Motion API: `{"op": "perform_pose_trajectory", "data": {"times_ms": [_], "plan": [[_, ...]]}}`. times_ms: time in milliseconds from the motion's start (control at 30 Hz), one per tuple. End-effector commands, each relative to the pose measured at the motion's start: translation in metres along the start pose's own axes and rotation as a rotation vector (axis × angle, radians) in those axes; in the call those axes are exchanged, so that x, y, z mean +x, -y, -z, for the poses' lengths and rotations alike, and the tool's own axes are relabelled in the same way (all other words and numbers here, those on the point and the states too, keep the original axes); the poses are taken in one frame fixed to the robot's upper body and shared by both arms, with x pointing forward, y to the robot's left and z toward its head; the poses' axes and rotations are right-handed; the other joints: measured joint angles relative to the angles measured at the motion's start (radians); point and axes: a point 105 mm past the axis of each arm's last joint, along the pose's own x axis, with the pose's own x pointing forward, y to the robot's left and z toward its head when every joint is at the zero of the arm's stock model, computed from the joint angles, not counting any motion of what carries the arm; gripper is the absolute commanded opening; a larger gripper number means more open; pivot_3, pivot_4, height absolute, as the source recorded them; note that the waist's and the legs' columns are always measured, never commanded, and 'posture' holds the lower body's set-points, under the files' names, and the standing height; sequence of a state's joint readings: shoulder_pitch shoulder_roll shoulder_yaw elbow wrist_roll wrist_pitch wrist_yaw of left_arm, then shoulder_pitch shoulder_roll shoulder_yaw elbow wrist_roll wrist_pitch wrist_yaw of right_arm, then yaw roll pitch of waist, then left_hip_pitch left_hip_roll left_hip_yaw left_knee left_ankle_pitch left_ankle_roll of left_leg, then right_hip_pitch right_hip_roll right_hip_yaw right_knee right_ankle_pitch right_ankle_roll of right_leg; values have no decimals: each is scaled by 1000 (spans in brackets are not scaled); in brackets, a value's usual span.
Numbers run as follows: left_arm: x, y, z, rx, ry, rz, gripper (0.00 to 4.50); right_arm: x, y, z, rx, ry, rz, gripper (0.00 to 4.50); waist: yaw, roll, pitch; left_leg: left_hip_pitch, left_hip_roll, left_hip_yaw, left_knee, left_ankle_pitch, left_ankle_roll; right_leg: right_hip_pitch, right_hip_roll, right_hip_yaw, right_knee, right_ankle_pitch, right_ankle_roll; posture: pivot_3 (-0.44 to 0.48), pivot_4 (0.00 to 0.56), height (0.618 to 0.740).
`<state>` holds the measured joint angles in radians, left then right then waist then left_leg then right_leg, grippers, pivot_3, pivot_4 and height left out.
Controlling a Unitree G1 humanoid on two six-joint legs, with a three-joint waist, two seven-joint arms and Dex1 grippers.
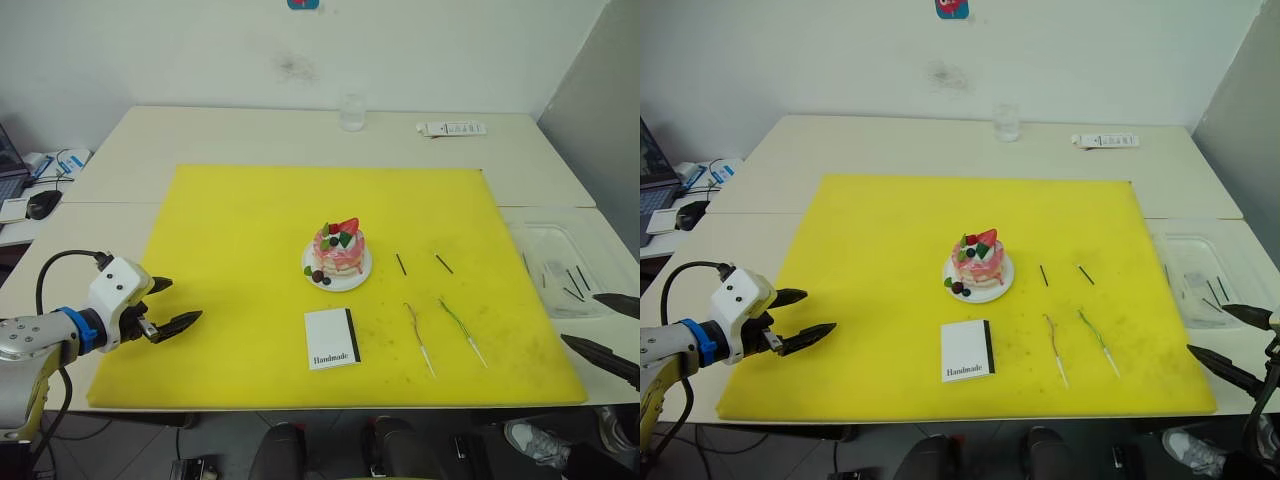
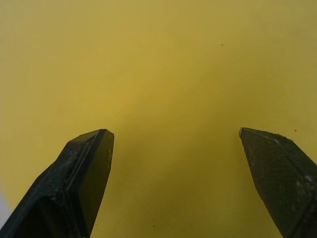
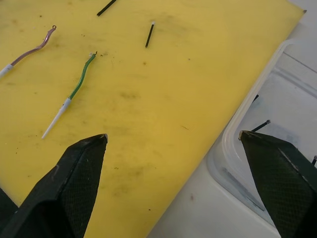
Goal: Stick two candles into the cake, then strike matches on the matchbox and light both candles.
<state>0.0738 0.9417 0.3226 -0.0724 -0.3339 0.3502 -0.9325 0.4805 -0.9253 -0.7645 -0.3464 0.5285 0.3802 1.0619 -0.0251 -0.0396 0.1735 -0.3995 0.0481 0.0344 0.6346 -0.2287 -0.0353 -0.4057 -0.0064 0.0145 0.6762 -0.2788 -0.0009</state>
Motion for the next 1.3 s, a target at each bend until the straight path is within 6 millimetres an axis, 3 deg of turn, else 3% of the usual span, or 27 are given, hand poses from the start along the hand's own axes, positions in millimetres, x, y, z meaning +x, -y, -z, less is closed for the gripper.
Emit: {"op": "perform_pose_trajectory", "data": {"times_ms": [33,233,367,833,1033,1200,1300], "plan": [[-6,0,-10,18,25,15,4482,0,-1,-6,-27,15,7,4500,0,0,0,0,0,0,0,0,0,0,0,0,0,0,0,0,150,740],[-7,-1,-8,23,17,23,4482,3,-4,-3,-21,17,0,4500,0,0,0,0,0,0,0,0,0,0,0,0,1,0,0,0,150,740],[-9,-5,-16,48,106,33,4482,4,-4,-5,-25,21,-5,4500,0,0,0,1,0,0,0,0,0,0,0,0,1,0,0,0,150,740],[-9,7,-23,16,173,130,4482,12,-7,-16,-46,63,-23,4500,0,0,0,1,0,0,1,0,0,0,0,0,2,0,0,0,150,740],[-2,43,-48,-8,232,289,4482,17,-12,-34,-66,111,-39,4500,-1,0,0,1,0,0,1,0,0,0,0,0,3,0,0,0,150,740],[6,101,-75,-12,294,535,4482,26,-32,-58,-86,158,-84,4500,-1,0,0,1,0,0,1,0,0,1,1,0,3,0,0,0,150,740],[10,124,-89,6,324,640,4482,34,-44,-69,-63,184,-110,4500,-1,0,0,1,0,0,3,0,0,1,2,1,4,0,1,0,150,740]]}}
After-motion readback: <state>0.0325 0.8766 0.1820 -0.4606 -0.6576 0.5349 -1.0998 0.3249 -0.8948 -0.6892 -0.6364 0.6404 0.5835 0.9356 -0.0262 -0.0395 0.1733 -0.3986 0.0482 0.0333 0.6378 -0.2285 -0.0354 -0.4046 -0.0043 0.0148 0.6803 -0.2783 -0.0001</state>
